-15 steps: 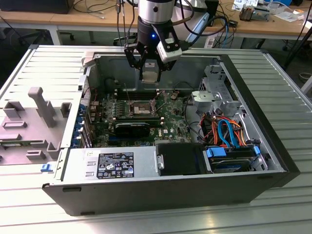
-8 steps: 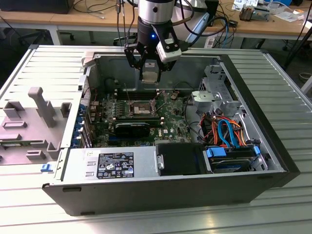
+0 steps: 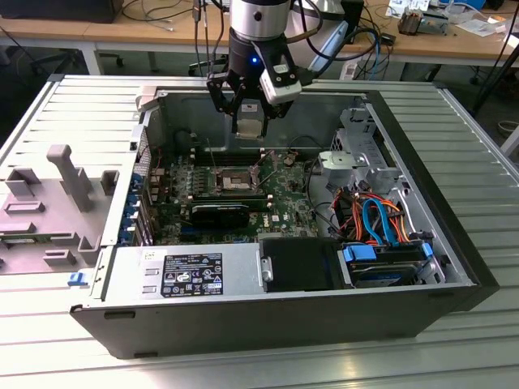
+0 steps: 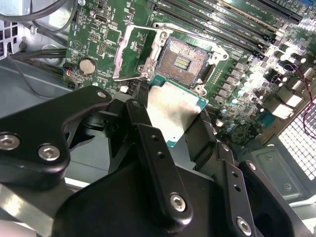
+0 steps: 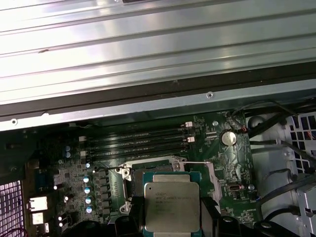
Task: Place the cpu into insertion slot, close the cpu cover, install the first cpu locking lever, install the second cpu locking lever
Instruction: 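Place the cpu into insertion slot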
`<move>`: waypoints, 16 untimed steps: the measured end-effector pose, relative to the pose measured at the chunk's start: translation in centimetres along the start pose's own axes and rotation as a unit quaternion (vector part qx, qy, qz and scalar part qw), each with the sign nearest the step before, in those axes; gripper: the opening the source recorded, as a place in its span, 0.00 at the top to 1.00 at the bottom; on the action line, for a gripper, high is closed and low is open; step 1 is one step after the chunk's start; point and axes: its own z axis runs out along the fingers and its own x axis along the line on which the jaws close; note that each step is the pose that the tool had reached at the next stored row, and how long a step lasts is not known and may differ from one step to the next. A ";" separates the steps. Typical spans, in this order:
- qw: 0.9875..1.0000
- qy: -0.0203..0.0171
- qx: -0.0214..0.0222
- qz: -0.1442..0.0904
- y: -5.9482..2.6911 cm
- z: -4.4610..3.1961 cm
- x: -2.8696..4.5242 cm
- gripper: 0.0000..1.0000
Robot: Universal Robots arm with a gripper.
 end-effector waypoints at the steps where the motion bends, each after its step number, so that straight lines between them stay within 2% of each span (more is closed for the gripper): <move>1: 1.000 0.000 0.000 0.000 0.00 0.00 0.00 0.46; 16: 1.000 -0.001 0.000 0.009 -0.01 0.11 0.00 0.46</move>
